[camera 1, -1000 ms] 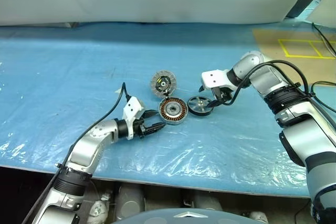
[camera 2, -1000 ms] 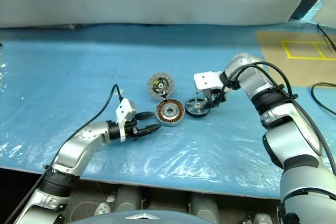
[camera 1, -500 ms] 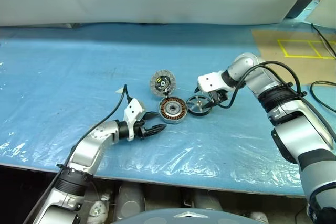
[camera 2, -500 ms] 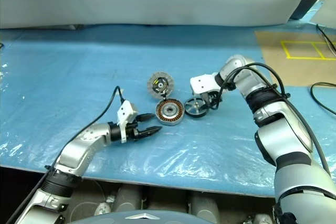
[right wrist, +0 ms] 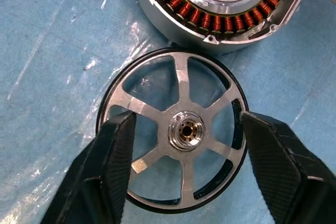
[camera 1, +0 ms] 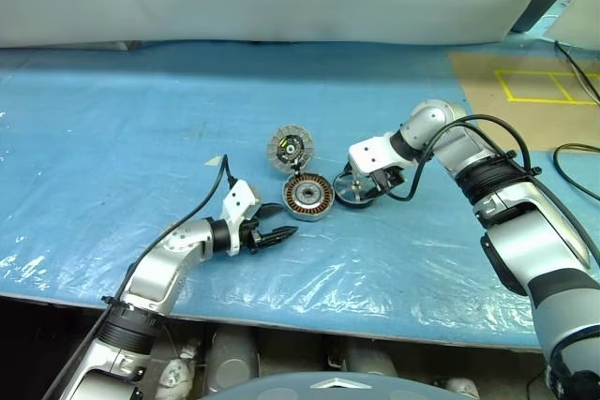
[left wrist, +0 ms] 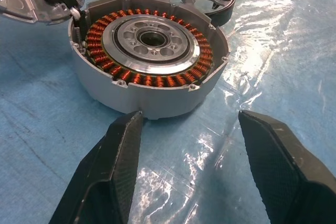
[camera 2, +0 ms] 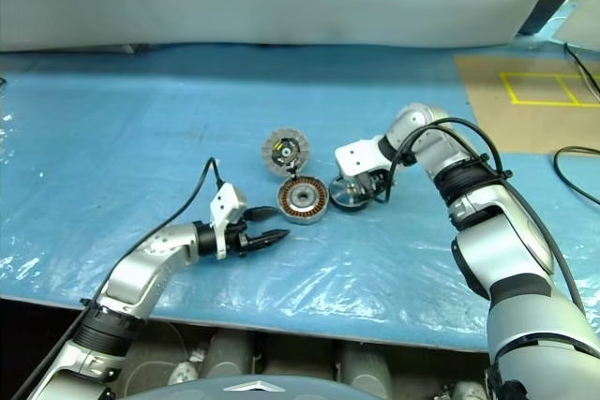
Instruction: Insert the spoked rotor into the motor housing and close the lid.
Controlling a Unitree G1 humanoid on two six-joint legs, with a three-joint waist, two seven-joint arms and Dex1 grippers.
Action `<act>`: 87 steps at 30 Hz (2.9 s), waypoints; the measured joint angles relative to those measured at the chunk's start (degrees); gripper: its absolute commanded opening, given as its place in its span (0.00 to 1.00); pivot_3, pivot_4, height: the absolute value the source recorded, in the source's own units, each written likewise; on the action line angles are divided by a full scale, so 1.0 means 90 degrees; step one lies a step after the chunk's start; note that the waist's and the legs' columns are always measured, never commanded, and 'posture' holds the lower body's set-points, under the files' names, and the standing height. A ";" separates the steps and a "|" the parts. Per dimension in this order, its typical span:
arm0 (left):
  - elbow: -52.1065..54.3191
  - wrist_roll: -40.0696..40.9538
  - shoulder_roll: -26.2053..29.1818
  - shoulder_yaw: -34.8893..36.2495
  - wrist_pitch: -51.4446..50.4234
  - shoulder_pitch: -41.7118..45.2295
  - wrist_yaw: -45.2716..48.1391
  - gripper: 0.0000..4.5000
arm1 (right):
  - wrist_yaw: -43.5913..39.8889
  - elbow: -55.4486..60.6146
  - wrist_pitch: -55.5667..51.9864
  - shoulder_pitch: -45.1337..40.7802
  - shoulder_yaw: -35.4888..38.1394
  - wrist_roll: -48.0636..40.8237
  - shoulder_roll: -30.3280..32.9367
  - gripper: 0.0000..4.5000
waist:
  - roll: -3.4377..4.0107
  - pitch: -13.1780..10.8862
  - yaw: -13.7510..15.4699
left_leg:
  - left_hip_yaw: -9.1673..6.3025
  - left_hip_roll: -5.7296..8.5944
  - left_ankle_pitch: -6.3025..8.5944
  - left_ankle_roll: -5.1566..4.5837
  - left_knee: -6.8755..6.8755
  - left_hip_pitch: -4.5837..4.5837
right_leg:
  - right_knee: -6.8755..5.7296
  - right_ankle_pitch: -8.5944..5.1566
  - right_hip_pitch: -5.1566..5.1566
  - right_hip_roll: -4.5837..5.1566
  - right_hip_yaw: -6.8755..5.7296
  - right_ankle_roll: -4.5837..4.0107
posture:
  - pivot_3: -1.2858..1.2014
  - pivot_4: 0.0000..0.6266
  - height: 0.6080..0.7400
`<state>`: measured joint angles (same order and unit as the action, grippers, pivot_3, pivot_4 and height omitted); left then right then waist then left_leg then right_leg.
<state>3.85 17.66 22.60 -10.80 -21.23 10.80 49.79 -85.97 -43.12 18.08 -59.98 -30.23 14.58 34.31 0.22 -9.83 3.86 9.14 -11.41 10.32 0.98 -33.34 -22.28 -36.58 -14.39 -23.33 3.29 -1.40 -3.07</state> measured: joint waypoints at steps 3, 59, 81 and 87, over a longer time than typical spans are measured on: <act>-0.0005 -0.0005 0.0005 0.0000 0.0006 0.0000 0.0002 0.68 | -0.0009 0.0019 -0.0037 0.0015 0.0026 -0.0001 0.0000 0.34 | 0.0000 0.0000 0.0000 | 0.0000 0.0000 0.0000 0.0000 0.0000 0.0000 | 0.0000 0.0000 0.0000 0.0000 0.0000 0.0000 | 0.52 0.24 1.00; -0.0299 -0.0287 -0.0073 -0.0134 0.0170 0.0086 0.0000 0.68 | 0.0237 -0.0515 -0.2006 -0.0185 0.0435 0.0182 -0.0118 0.57 | -0.0002 -0.0002 0.0002 | 0.0013 -0.0003 0.0000 0.0001 0.0006 0.0006 | -0.0002 -0.0005 -0.0004 0.0000 0.0006 -0.0008 | 0.52 0.24 1.00; -0.0247 -0.0269 -0.0042 -0.0112 0.0096 0.0106 -0.0003 0.68 | 0.0294 -0.0202 -0.1940 -0.0152 0.0456 0.0371 -0.0155 0.31 | -0.0003 -0.0003 -0.0014 | 0.0025 -0.0007 0.0001 0.0001 0.0007 0.0010 | -0.0005 -0.0006 -0.0008 -0.0001 0.0014 -0.0009 | 0.52 0.24 1.00; -0.0030 -0.0133 0.0069 0.0015 0.0014 0.0152 0.0010 0.68 | -0.0072 0.0364 -0.1966 -0.0144 0.0562 0.0066 -0.0064 0.31 | -0.0005 -0.0009 -0.0003 | 0.0026 -0.0008 0.0001 0.0001 0.0010 0.0005 | -0.0004 -0.0006 -0.0014 -0.0001 0.0013 -0.0010 | 0.52 0.24 1.00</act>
<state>3.58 16.47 23.22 -10.66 -21.11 12.17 49.88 -86.62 -39.84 0.39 -61.27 -25.18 15.18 33.74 0.18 -9.92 3.83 9.37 -11.48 10.32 0.99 -33.25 -22.24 -36.62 -14.45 -23.46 3.28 -1.28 -3.16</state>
